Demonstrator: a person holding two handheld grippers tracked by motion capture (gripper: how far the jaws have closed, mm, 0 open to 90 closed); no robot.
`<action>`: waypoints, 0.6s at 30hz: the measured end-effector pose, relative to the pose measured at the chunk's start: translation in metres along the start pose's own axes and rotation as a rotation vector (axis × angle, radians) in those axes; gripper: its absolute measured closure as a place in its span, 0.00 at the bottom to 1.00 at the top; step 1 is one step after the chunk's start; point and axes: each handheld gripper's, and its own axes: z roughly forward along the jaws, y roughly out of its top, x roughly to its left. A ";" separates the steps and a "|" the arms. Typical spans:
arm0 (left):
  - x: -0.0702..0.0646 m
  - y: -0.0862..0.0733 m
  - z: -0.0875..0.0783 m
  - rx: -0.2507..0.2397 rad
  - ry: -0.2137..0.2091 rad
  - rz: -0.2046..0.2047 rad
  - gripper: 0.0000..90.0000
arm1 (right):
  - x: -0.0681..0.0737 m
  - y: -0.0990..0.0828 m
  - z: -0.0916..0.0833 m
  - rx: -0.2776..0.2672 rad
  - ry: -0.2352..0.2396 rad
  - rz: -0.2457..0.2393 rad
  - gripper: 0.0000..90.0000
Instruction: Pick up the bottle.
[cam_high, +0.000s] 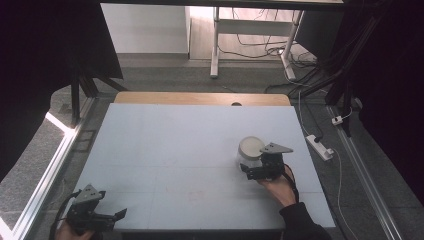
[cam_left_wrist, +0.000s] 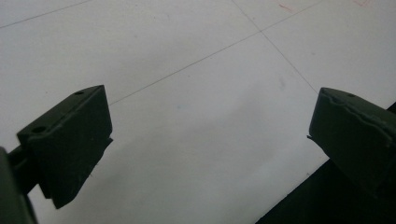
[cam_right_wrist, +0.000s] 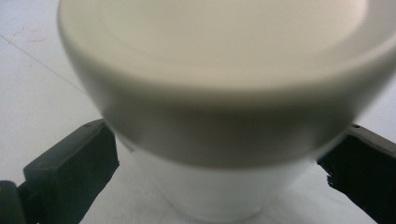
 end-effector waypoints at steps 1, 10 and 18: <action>0.000 0.000 0.000 0.001 0.000 0.001 0.01 | 0.000 0.001 0.001 0.000 -0.001 0.000 0.00; 0.000 0.000 0.000 0.002 -0.003 0.002 0.01 | -0.002 0.005 0.009 -0.001 0.003 -0.001 0.01; 0.000 0.001 0.001 0.003 -0.004 0.005 0.01 | -0.002 0.007 0.010 -0.005 0.011 -0.014 0.06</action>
